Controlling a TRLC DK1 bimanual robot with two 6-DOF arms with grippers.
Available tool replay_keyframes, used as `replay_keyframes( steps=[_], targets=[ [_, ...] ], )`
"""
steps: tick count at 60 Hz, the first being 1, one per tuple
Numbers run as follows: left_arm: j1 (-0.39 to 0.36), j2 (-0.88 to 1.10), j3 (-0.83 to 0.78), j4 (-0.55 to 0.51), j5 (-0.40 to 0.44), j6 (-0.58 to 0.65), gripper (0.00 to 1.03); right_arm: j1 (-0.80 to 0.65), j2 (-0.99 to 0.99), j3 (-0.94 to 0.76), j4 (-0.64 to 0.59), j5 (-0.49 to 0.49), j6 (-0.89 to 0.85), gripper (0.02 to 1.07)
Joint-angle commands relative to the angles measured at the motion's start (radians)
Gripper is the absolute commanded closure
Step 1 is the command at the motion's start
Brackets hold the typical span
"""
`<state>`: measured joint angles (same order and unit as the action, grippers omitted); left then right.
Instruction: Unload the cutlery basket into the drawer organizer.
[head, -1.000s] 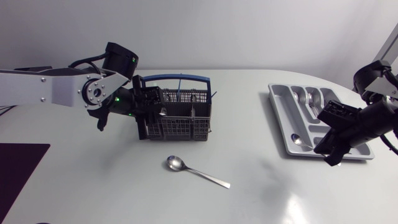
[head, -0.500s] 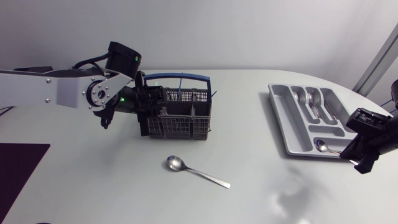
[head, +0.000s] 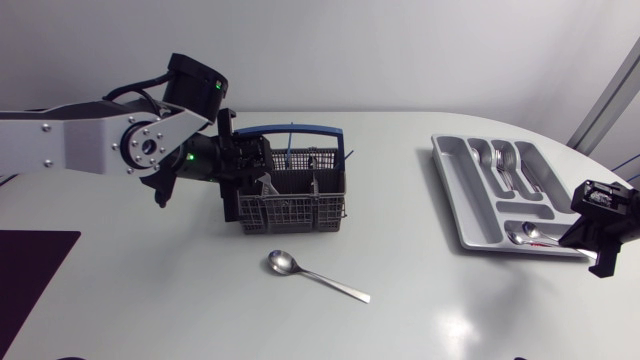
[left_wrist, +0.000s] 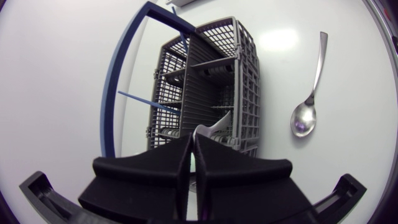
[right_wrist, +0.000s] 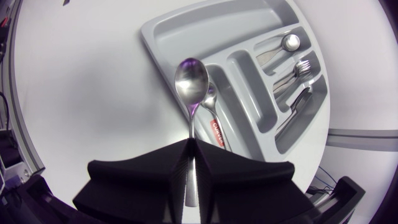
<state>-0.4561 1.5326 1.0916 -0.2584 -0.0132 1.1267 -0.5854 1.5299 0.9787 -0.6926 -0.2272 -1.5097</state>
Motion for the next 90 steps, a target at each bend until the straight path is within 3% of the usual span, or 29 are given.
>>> replay_keyframes(
  steps=[1,10,22,36,46,48,53,63,70,80,90],
  targets=[
    [-0.009,-0.037,-0.004,-0.016,-0.002,0.016,1.00,-0.019,0.065,0.043,0.022,-0.014,-0.083,0.96],
    [-0.027,-0.083,-0.021,-0.028,-0.005,0.016,1.00,-0.048,0.188,0.123,0.090,-0.032,-0.164,0.96],
    [-0.101,-0.209,-0.067,-0.018,-0.074,0.010,1.00,-0.077,0.311,0.169,0.189,-0.034,-0.302,0.96],
    [-0.144,-0.308,-0.025,-0.101,-0.085,-0.139,1.00,-0.073,0.338,0.158,0.217,-0.035,-0.337,0.96],
    [-0.179,-0.319,-0.022,-0.162,-0.082,-0.260,1.00,-0.062,0.317,0.084,0.341,-0.035,-0.331,0.71],
    [-0.197,-0.319,-0.029,-0.170,-0.082,-0.297,1.00,-0.057,0.314,0.074,0.363,-0.034,-0.328,0.62],
    [-0.214,-0.305,-0.012,-0.203,-0.082,-0.358,1.00,-0.051,0.291,0.054,0.398,-0.034,-0.316,0.57],
    [-0.219,-0.259,0.057,-0.298,-0.079,-0.495,1.00,-0.024,0.082,-0.006,0.344,-0.121,-0.170,0.43],
    [-0.217,-0.235,0.083,-0.331,-0.031,-0.571,1.00,0.059,-0.106,-0.092,0.304,-0.152,-0.027,0.43],
    [-0.187,-0.163,0.149,-0.374,0.082,-0.679,1.00,0.341,-0.364,-0.196,0.205,-0.135,0.279,0.43],
    [-0.150,-0.074,0.200,-0.420,0.196,-0.763,1.00,0.592,-0.461,-0.189,0.146,-0.092,0.531,0.43]
  ],
)
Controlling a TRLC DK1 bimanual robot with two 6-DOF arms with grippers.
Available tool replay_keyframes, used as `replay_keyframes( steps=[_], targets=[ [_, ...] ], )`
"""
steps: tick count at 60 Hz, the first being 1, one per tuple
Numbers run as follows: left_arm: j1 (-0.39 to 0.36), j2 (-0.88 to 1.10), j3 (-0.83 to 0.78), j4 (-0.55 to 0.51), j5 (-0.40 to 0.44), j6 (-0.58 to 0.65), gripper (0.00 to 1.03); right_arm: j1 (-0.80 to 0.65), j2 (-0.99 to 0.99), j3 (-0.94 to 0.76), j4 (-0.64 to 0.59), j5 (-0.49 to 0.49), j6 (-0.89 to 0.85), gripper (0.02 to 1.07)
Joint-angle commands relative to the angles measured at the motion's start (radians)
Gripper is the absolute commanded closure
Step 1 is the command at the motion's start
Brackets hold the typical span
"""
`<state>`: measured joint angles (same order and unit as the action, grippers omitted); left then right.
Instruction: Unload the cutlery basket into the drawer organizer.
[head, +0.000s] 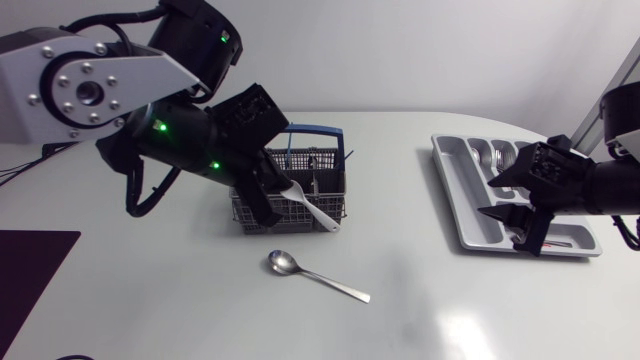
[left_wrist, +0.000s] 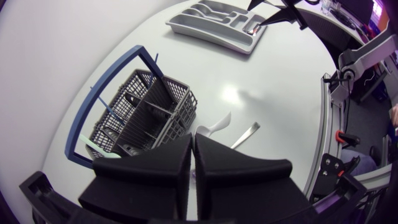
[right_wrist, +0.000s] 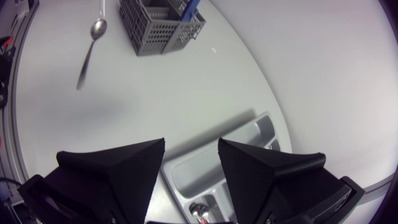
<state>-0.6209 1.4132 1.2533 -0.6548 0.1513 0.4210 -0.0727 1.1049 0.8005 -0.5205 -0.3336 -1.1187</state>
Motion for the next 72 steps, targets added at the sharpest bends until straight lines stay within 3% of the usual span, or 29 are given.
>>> replay_keyframes(
  steps=[1,13,20,30,38,63,72],
  targets=[
    [0.015,0.047,0.038,-0.025,0.033,-0.060,1.00,0.097,-0.042,-0.006,-0.030,0.016,0.161,0.43],
    [0.053,0.128,0.093,-0.060,0.162,-0.162,1.00,0.399,-0.053,0.031,-0.035,0.067,0.436,0.43],
    [0.058,0.170,0.141,-0.103,0.251,-0.214,1.00,0.565,-0.040,0.031,0.019,0.159,0.537,0.43],
    [0.055,0.217,0.195,-0.144,0.312,-0.271,1.00,0.740,0.029,0.054,0.099,0.258,0.645,0.43],
    [0.061,0.245,0.215,-0.161,0.350,-0.297,1.00,0.789,0.081,0.078,0.142,0.291,0.683,0.44],
    [0.096,0.276,0.244,-0.186,0.413,-0.337,1.00,0.876,0.222,0.098,0.258,0.401,0.724,0.67],
    [0.102,0.280,0.247,-0.195,0.427,-0.335,1.00,0.901,0.257,0.106,0.278,0.436,0.723,0.88]
  ],
)
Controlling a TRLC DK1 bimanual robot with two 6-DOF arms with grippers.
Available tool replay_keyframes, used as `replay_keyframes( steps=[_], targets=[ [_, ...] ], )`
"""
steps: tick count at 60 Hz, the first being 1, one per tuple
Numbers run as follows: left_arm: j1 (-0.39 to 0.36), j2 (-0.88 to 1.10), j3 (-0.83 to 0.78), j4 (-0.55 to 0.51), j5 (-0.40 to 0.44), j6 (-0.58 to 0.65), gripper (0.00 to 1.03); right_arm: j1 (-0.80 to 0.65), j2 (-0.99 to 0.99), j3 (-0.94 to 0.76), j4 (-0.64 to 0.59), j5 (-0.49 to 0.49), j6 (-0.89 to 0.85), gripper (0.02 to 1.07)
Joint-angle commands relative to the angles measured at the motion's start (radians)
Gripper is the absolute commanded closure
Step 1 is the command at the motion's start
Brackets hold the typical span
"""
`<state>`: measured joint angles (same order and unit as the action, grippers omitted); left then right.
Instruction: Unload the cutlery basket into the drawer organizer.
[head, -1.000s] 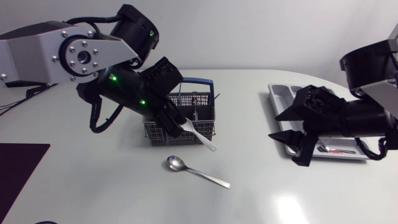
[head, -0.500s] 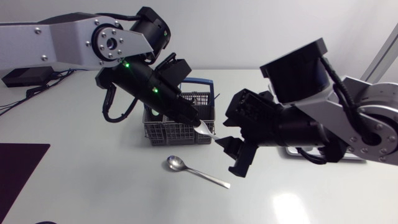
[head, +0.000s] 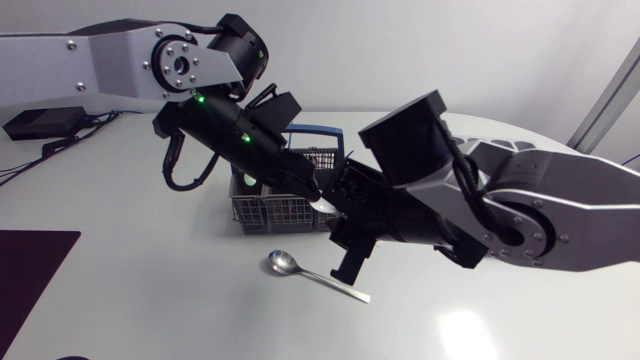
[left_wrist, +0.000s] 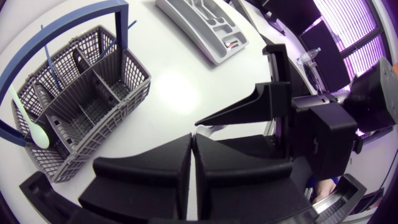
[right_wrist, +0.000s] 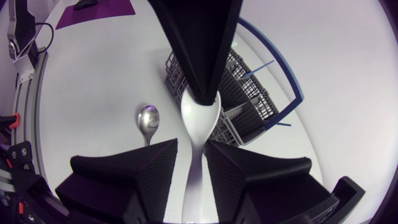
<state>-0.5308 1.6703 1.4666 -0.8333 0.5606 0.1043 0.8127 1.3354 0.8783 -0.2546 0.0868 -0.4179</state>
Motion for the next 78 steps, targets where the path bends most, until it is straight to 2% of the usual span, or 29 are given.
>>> replay_keyframes(
  steps=[1,9,16,23,28,33,34,41,48,53,69,72,78],
  targets=[
    [0.012,0.023,0.034,-0.016,0.018,-0.018,1.00,0.017,0.031,0.030,0.009,0.018,0.022,0.89],
    [0.023,0.025,0.032,-0.024,0.030,-0.014,1.00,0.022,0.057,0.033,0.012,0.028,0.021,0.97],
    [0.038,0.028,0.034,-0.026,0.045,-0.017,1.00,0.022,0.059,0.027,0.011,0.028,0.011,0.99],
    [0.051,0.032,0.041,-0.033,0.076,-0.018,0.89,0.023,0.061,0.017,0.006,0.021,0.001,1.00],
    [0.054,0.031,0.054,-0.038,0.076,-0.017,0.75,0.025,0.061,0.010,0.005,0.011,-0.004,1.00],
    [0.066,0.019,0.067,-0.038,0.078,-0.015,0.56,0.025,0.053,-0.004,0.002,-0.007,-0.012,1.00],
    [0.072,0.014,0.072,-0.036,0.076,-0.015,0.50,0.025,0.051,-0.006,0.002,-0.009,-0.012,1.00],
    [0.094,-0.014,0.095,-0.032,0.076,-0.011,0.32,0.023,0.038,-0.032,-0.006,-0.028,-0.030,1.00],
    [0.134,-0.040,0.103,-0.040,0.065,0.015,0.32,-0.014,-0.004,-0.085,-0.029,-0.068,-0.085,1.00],
    [0.138,-0.055,0.086,-0.102,-0.036,0.092,0.32,-0.092,-0.048,-0.125,-0.054,-0.139,-0.139,1.00],
    [0.229,-0.092,-0.097,-0.174,-0.039,0.186,0.33,-0.376,-0.177,-0.228,-0.147,-0.257,-0.391,0.99],
    [0.252,-0.084,-0.129,-0.176,-0.037,0.192,0.35,-0.443,-0.185,-0.228,-0.170,-0.292,-0.437,0.99],
    [0.259,-0.038,-0.190,-0.178,-0.036,0.201,0.36,-0.575,-0.191,-0.223,-0.210,-0.341,-0.527,0.99]
  ],
)
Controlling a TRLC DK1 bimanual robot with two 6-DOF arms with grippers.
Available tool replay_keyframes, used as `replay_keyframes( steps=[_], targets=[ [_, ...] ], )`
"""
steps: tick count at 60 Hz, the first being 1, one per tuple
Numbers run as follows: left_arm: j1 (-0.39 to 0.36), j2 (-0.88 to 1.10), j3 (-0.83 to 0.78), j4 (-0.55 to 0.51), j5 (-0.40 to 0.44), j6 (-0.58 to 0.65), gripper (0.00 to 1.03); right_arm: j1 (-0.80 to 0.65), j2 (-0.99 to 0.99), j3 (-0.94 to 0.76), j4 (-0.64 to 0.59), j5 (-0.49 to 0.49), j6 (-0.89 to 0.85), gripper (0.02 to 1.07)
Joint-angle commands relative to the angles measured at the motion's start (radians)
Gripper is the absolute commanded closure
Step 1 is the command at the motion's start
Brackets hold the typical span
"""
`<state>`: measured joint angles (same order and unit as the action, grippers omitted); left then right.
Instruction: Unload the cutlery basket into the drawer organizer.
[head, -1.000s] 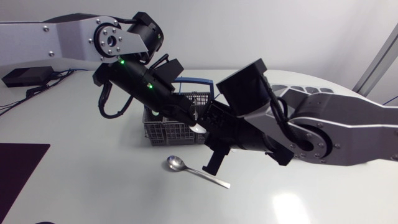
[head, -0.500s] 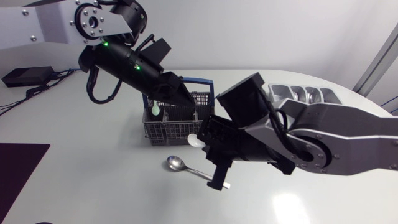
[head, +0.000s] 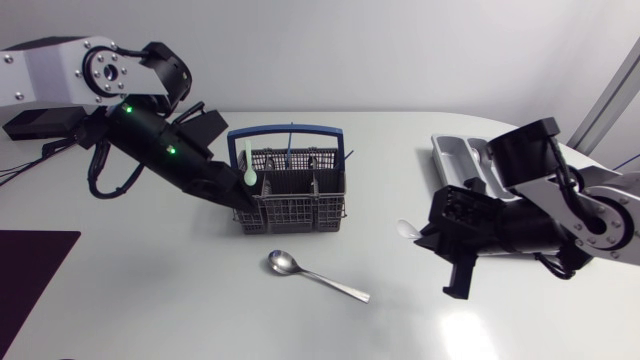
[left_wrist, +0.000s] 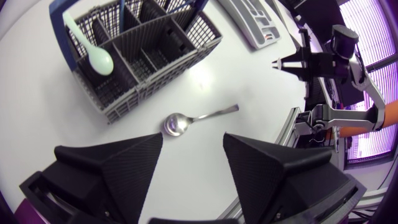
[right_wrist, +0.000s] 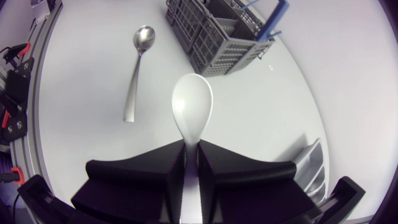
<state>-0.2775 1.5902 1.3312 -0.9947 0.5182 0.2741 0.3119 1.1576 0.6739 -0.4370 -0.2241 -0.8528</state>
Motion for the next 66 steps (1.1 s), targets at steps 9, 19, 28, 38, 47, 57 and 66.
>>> replay_keyframes(
  steps=[9,19,28,38,47,57,66],
  targets=[
    [-0.002,0.166,-0.092,-0.013,0.045,0.045,0.39,-0.243,-0.018,-0.010,-0.062,-0.095,-0.193,0.99],
    [-0.008,0.237,-0.122,0.064,0.065,0.017,0.40,-0.398,-0.010,0.000,-0.088,-0.153,-0.293,0.99],
    [-0.026,0.255,-0.193,0.231,0.066,-0.069,0.45,-0.497,0.017,0.026,-0.106,-0.184,-0.351,0.99],
    [-0.040,0.266,-0.233,0.358,0.048,-0.144,0.49,-0.605,0.053,0.049,-0.109,-0.222,-0.408,0.99],
    [-0.071,0.306,-0.234,0.392,0.029,-0.171,0.53,-0.691,0.099,0.104,-0.111,-0.238,-0.494,0.99],
    [-0.080,0.336,-0.231,0.423,0.029,-0.190,0.65,-0.775,0.165,0.181,-0.140,-0.253,-0.572,0.99],
    [-0.088,0.358,-0.237,0.441,0.019,-0.196,0.72,-0.847,0.228,0.231,-0.149,-0.268,-0.626,0.99]
  ],
)
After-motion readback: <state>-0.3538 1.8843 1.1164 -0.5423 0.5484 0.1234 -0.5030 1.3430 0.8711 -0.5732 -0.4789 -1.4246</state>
